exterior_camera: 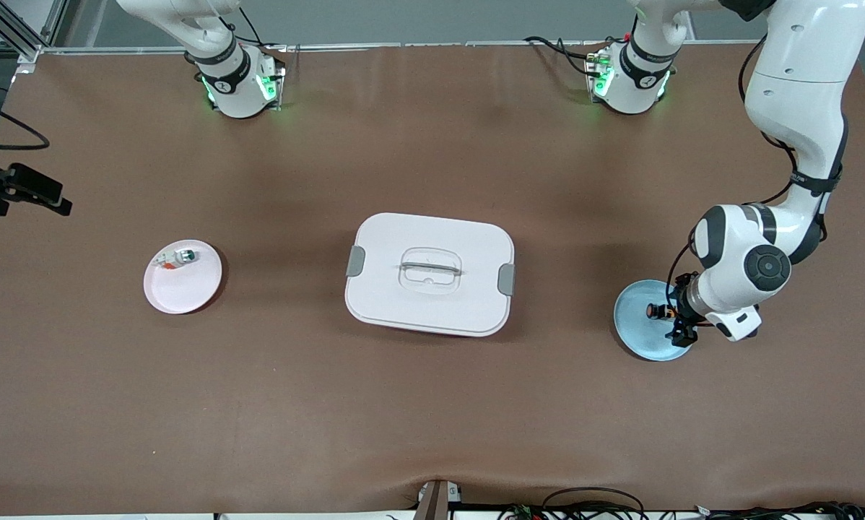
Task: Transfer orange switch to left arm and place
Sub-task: 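Lower the switch onto the blue plate and open the left gripper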
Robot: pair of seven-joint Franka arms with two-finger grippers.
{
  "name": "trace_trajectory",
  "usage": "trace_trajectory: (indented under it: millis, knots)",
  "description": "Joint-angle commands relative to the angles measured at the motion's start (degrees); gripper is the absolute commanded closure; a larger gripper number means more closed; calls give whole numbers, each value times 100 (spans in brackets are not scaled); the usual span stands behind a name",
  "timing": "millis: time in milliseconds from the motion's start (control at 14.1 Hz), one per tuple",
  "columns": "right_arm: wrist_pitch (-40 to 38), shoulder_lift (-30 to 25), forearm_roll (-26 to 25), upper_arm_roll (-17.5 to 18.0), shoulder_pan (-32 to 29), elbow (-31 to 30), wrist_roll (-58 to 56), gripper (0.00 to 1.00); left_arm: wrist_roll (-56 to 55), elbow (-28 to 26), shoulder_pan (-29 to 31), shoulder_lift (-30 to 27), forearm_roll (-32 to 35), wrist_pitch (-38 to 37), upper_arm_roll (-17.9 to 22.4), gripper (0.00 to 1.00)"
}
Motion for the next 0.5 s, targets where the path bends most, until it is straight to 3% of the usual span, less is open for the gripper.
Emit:
trace_trajectory:
  millis: [0, 427]
  knots:
    - [102, -227, 50, 36, -2, -427, 106, 0, 116, -45, 57, -231, 135, -55, -31, 0]
    - [137, -271, 50, 45, 16, -481, 106, 0, 1450, -89, 57, -513, 135, -547, -40, 0]
